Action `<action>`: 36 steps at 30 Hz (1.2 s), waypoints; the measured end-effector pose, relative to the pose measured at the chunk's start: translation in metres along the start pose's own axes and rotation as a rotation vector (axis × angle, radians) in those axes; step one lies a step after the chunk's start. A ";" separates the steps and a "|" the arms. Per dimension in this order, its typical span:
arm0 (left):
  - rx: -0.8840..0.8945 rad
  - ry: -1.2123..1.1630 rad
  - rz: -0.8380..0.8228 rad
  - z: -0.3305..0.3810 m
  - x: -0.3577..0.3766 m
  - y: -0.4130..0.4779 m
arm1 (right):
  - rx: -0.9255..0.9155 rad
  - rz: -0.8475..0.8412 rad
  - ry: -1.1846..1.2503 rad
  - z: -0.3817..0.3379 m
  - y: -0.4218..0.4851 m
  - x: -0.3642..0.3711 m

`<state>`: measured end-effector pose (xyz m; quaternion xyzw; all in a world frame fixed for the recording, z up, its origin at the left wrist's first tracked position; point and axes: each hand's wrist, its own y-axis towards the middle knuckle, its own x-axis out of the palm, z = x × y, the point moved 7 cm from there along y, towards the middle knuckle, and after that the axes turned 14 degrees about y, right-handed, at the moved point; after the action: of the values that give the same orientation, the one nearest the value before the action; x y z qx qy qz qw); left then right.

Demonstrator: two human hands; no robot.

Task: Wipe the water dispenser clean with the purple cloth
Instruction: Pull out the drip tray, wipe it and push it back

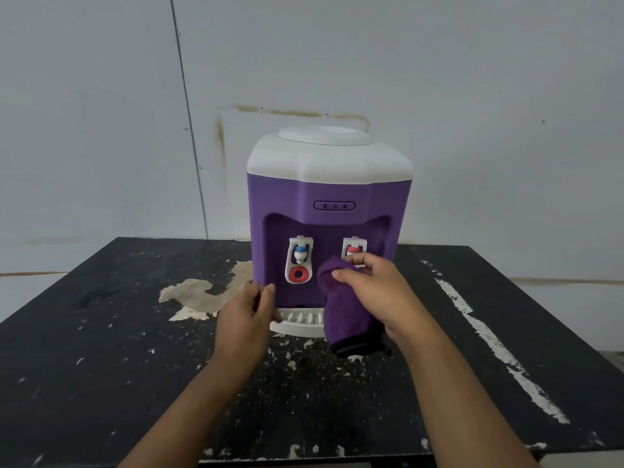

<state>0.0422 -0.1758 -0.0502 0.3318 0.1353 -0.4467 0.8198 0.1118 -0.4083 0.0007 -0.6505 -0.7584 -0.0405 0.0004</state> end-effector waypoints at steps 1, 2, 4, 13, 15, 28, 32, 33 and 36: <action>-0.027 -0.082 -0.094 0.005 0.004 0.001 | -0.006 -0.013 0.039 -0.001 -0.003 0.005; -0.062 -0.163 -0.204 0.010 0.009 0.001 | -0.014 -0.025 0.073 -0.002 -0.005 0.010; -0.127 -0.305 -0.396 0.022 0.019 -0.002 | -0.031 -0.056 0.135 -0.002 -0.010 0.022; -0.011 -0.446 -0.378 0.062 -0.012 0.007 | -0.085 -0.103 0.239 -0.008 -0.029 0.047; 0.000 -0.403 -0.327 0.063 -0.022 0.011 | -0.092 -0.129 0.242 -0.013 -0.031 0.046; 0.143 -0.179 -0.235 0.085 -0.053 0.036 | -0.098 -0.380 0.117 -0.036 -0.033 0.053; 0.120 -0.235 -0.354 0.088 -0.054 0.036 | -0.191 -0.312 -0.126 -0.054 -0.032 0.041; 0.113 -0.245 -0.383 0.089 -0.054 0.036 | -0.197 -0.305 -0.159 -0.057 -0.032 0.038; 0.165 -0.259 -0.435 0.095 -0.058 0.036 | -0.202 -0.336 -0.234 -0.064 -0.033 0.037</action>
<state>0.0325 -0.1884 0.0660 0.3006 0.0604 -0.6606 0.6853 0.0706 -0.3806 0.0643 -0.5120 -0.8431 -0.0399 -0.1594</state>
